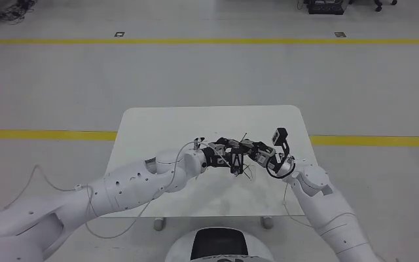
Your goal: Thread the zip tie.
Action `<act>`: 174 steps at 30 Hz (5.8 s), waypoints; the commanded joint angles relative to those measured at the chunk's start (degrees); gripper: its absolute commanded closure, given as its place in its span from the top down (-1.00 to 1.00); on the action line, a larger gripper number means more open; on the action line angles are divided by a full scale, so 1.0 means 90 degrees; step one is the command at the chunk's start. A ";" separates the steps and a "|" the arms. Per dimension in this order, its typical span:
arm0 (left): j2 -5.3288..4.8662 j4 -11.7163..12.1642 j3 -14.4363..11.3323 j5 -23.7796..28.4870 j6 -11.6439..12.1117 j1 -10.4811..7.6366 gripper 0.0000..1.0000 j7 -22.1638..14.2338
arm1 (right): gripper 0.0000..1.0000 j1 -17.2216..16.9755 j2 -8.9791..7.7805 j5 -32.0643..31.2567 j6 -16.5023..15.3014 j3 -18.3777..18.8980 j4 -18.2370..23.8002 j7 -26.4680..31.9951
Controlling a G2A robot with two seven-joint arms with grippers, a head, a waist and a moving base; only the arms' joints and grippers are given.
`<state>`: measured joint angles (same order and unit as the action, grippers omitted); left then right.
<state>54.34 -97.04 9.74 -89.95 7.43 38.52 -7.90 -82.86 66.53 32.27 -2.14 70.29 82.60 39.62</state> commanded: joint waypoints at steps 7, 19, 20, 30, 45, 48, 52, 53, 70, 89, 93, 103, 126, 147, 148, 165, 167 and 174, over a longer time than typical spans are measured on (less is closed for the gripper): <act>0.0022 0.0036 0.0000 0.0000 0.0026 0.0003 -0.92 -0.0008 | -1.00 0.0024 0.0008 -0.0017 0.0014 -0.0018 -0.0016 0.0009; 0.0017 0.0062 0.0000 0.0000 0.0030 -0.0011 -1.00 -0.0047 | -0.36 0.0023 0.0019 -0.0017 -0.0014 -0.0019 -0.0035 -0.0032; 0.0011 0.0070 0.0000 0.0000 0.0005 -0.0011 -1.00 -0.0039 | 0.28 0.0021 0.0020 -0.0019 -0.0013 -0.0018 -0.0034 -0.0039; -0.0124 0.0195 0.0000 0.0000 -0.0315 0.0038 -1.00 0.0127 | 1.00 -0.0011 0.0018 -0.0032 -0.0058 0.0012 -0.0014 0.0000; -0.0522 0.0460 0.0947 0.1961 0.0321 0.0535 -1.00 0.0495 | 1.00 -0.0085 -0.0015 -0.0291 0.0024 0.0066 0.0086 0.0142; -0.0536 0.0473 0.1007 0.2105 0.0327 0.0574 -1.00 0.0547 | 1.00 -0.0085 -0.0015 -0.0291 0.0024 0.0066 0.0086 0.0142; -0.0536 0.0473 0.1007 0.2105 0.0327 0.0574 -1.00 0.0547 | 1.00 -0.0085 -0.0015 -0.0291 0.0024 0.0066 0.0086 0.0142; -0.0536 0.0473 0.1007 0.2105 0.0327 0.0574 -1.00 0.0547 | 1.00 -0.0085 -0.0015 -0.0291 0.0024 0.0066 0.0086 0.0142; -0.0267 0.1731 0.1888 0.6567 0.1339 0.0769 -1.00 -0.0556 | 1.00 -0.0085 -0.0015 -0.0291 0.0024 0.0066 0.0086 0.0142; -0.0063 0.2242 0.1996 0.8226 0.1339 0.0773 -1.00 -0.0839 | 1.00 -0.0085 -0.0015 -0.0291 0.0024 0.0066 0.0086 0.0142; -0.0069 0.2489 0.2248 0.9256 0.1339 0.0850 -1.00 -0.1126 | 1.00 -0.0085 -0.0015 -0.0291 0.0024 0.0066 0.0086 0.0142; 0.0060 0.3308 0.2683 1.1786 0.1339 0.0685 -1.00 -0.3248 | 1.00 -0.0085 -0.0015 -0.0291 0.0024 0.0066 0.0086 0.0142; 0.0591 0.4810 0.3546 1.3273 0.1339 0.0633 -1.00 -0.6057 | 1.00 -0.0085 -0.0015 -0.0291 0.0024 0.0066 0.0086 0.0142; 0.1044 0.6072 0.3259 1.5230 -0.0737 0.0307 -1.00 -0.7470 | 1.00 -0.0031 -0.0147 -0.0541 -0.1160 0.0356 -0.0376 0.1729; 0.1070 0.6137 0.3236 1.5237 -0.0718 0.0284 -1.00 -0.7482 | 1.00 -0.0023 -0.0155 -0.0579 -0.1206 0.0357 -0.0394 0.1813; 0.1204 0.6094 0.3118 1.5177 -0.0324 0.0288 -1.00 -0.7529 | 1.00 0.0041 -0.0159 -0.0431 -0.1198 0.0200 -0.0468 0.2317; 0.1174 0.5979 0.3133 1.5012 -0.0088 0.0337 -1.00 -0.7519 | 1.00 0.0131 -0.0162 -0.0183 -0.1322 0.0204 -0.0672 0.2690; 0.1115 0.5661 0.3183 1.4710 0.0464 0.0520 -1.00 -0.7475 | 1.00 0.0473 -0.0140 0.0170 -0.1569 0.0087 -0.1295 0.3333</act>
<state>64.40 -45.83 38.36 42.78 10.97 42.98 -75.34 -78.92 65.22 33.52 -16.06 71.28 71.55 69.23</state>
